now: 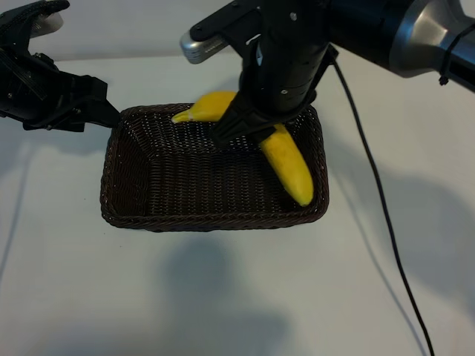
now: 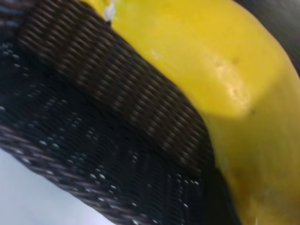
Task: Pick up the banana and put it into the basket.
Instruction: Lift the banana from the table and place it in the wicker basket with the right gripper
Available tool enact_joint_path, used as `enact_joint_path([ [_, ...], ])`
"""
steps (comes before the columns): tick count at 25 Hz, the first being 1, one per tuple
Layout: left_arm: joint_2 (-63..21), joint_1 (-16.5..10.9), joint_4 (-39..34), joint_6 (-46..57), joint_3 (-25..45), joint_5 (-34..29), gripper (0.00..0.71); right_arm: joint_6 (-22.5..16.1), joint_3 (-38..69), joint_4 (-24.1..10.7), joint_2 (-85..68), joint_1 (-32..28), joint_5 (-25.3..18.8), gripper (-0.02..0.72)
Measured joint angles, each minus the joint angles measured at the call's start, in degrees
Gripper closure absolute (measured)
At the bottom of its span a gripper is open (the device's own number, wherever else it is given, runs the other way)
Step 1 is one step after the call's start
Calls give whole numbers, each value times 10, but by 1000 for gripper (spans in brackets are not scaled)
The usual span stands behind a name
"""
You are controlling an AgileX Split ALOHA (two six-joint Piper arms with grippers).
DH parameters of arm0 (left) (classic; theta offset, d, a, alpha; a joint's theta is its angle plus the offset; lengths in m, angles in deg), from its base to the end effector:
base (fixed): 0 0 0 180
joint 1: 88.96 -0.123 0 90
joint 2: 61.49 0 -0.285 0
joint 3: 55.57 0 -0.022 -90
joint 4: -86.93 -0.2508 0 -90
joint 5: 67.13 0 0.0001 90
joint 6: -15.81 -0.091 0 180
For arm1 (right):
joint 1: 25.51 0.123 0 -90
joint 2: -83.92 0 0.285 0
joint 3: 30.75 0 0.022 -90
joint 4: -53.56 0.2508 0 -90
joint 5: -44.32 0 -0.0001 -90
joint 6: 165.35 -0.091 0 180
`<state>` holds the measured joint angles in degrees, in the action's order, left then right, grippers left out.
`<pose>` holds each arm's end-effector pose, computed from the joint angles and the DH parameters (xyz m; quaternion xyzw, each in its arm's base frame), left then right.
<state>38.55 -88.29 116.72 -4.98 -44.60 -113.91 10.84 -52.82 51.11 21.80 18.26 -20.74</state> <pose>0.3287 -0.0368 0.2582 0.0423 0.9572 -0.1819 0.2213 0.3019 0.2844 0.2855 -0.3422 0.9246 0.0482 0.1603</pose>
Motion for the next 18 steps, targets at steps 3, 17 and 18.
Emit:
enact_joint_path([
  [3, 0, 0, 0, 0, 0, 0, 129, 1, 0, 2, 0, 2, 9, 283],
  [17, 0, 0, 0, 0, 0, -1, 135, 71, 0, 41, 24, 2, 32, 283],
  [18, 0, 0, 0, 0, 0, -1, 135, 81, 0, 44, 24, 2, 33, 283],
])
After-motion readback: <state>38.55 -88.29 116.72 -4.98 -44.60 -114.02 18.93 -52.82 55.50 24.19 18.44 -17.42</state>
